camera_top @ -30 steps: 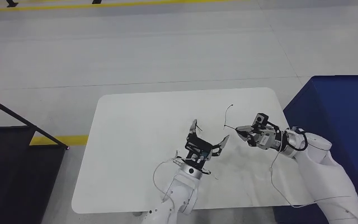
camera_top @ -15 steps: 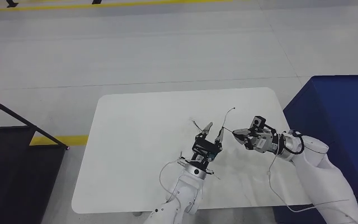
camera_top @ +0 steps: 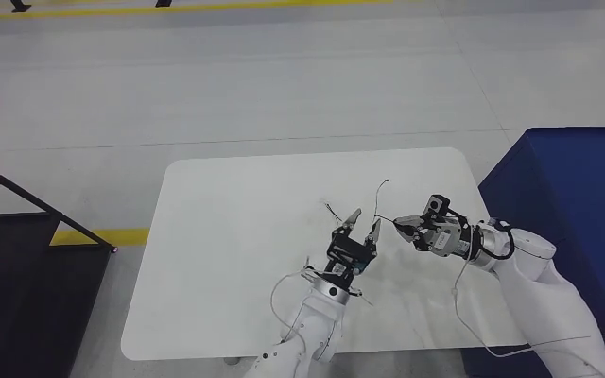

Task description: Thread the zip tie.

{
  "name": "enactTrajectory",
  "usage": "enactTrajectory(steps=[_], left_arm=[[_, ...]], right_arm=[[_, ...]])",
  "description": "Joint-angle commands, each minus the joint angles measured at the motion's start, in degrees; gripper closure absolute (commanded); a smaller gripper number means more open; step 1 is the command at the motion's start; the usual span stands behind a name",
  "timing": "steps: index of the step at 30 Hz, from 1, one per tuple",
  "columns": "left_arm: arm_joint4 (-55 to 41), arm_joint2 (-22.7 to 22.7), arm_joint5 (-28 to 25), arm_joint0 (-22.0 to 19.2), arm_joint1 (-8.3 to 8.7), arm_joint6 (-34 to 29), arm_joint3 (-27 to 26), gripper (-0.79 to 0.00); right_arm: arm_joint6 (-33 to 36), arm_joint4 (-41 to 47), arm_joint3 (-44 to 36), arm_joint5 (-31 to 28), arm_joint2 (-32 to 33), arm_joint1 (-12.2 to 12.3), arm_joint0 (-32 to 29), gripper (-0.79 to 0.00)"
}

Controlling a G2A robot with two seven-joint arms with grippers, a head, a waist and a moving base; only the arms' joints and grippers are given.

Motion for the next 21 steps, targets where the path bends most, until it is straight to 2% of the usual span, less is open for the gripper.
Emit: enactTrajectory(steps=[1,8,10,13,21], left_arm=[[0.13,0.1,-0.06,0.05,-0.01,0.0,0.16,-0.259],[1.51,0.53,0.16,0.01,-0.02,0.3,0.37,-0.219],[1.47,0.55,0.1,0.0,-0.03,0.37,0.38,-0.166],[1.2,0.52,0.07,0.03,-0.06,0.47,0.44,-0.169],[1.08,0.45,-0.28,-0.13,-0.1,0.33,0.53,-0.083]], right_arm=[[0.05,-0.09,-0.02,0.06,-0.04,0.02,-0.01,0.0],[0.2,-0.44,-0.17,-0.27,-0.43,0.06,-0.3,0.0],[0.23,-0.51,-0.23,-0.32,-0.48,0.07,-0.33,0.0],[0.25,-0.29,-0.06,-0.39,-0.33,0.1,-0.25,0.0],[0.11,-0.03,-0.09,-0.34,-0.23,0.16,-0.27,0.0]])
